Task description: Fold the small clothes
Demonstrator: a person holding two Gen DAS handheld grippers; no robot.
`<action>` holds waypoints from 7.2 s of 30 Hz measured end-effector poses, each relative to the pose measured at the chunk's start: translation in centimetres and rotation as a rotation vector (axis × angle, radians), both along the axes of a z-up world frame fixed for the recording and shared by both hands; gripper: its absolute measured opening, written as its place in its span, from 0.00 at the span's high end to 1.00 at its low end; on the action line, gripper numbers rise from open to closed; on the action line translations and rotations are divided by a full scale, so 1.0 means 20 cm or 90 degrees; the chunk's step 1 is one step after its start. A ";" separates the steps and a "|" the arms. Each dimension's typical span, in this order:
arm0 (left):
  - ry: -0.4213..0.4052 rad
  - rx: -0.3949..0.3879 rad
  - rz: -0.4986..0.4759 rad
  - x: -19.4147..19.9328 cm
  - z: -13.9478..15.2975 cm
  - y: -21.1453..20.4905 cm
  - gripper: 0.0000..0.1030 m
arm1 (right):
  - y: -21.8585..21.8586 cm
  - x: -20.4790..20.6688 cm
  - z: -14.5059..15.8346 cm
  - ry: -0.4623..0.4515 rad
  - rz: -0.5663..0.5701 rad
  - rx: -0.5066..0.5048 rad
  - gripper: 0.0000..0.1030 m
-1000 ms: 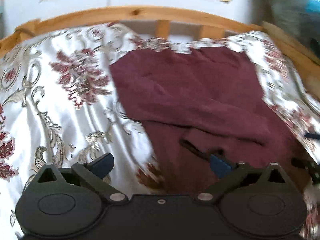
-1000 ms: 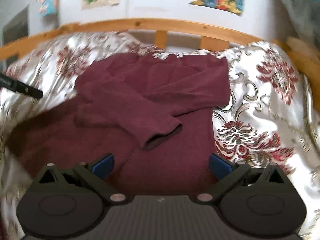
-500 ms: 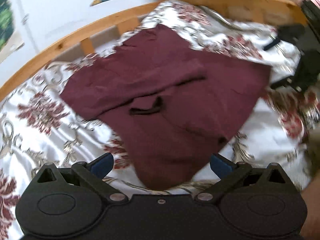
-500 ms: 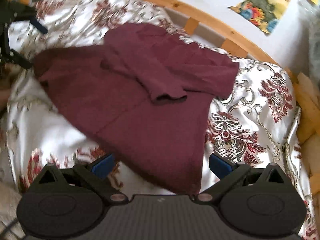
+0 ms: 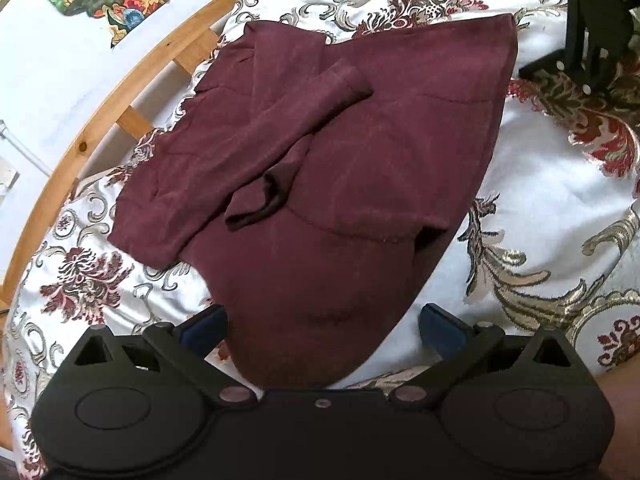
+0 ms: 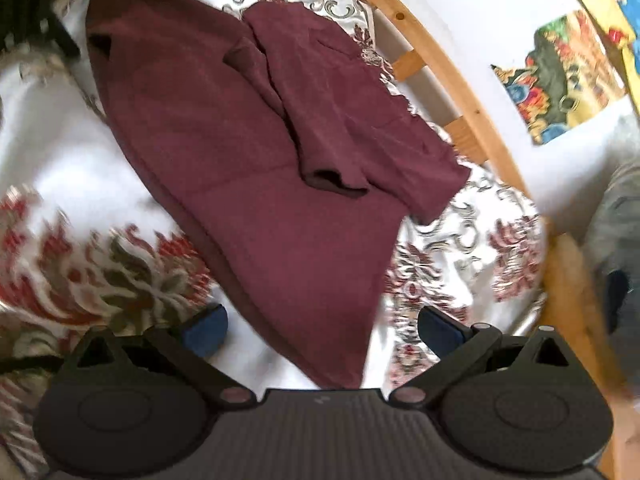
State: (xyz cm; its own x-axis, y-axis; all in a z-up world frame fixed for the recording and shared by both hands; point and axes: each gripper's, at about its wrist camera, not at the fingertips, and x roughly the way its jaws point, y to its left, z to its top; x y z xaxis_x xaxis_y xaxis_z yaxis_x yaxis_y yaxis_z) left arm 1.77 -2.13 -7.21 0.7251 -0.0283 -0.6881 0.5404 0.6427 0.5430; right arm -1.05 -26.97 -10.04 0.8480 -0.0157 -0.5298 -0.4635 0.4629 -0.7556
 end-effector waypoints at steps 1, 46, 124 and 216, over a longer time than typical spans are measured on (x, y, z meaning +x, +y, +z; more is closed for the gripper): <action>-0.001 0.000 0.003 0.00 0.01 0.01 0.01 | 0.00 0.01 -0.01 -0.011 -0.003 -0.018 0.01; -0.070 0.028 -0.030 -0.02 -0.06 -0.03 0.21 | -0.18 0.19 0.31 0.013 -0.085 0.414 0.92; -0.084 -0.226 0.152 -0.23 0.53 0.26 0.95 | -0.20 -0.40 0.68 -0.025 -0.086 0.584 0.94; 0.070 -0.557 0.587 1.28 0.25 0.86 0.77 | -0.35 0.92 0.18 0.078 -0.266 0.652 0.72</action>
State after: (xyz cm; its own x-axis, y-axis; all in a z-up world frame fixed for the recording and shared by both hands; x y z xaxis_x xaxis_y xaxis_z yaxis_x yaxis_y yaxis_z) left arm 27.34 15.07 -2.15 0.6583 -0.0196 -0.7525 -0.2804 0.9213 -0.2693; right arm 17.36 -33.97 -6.47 0.8195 0.2050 -0.5352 -0.1712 0.9788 0.1127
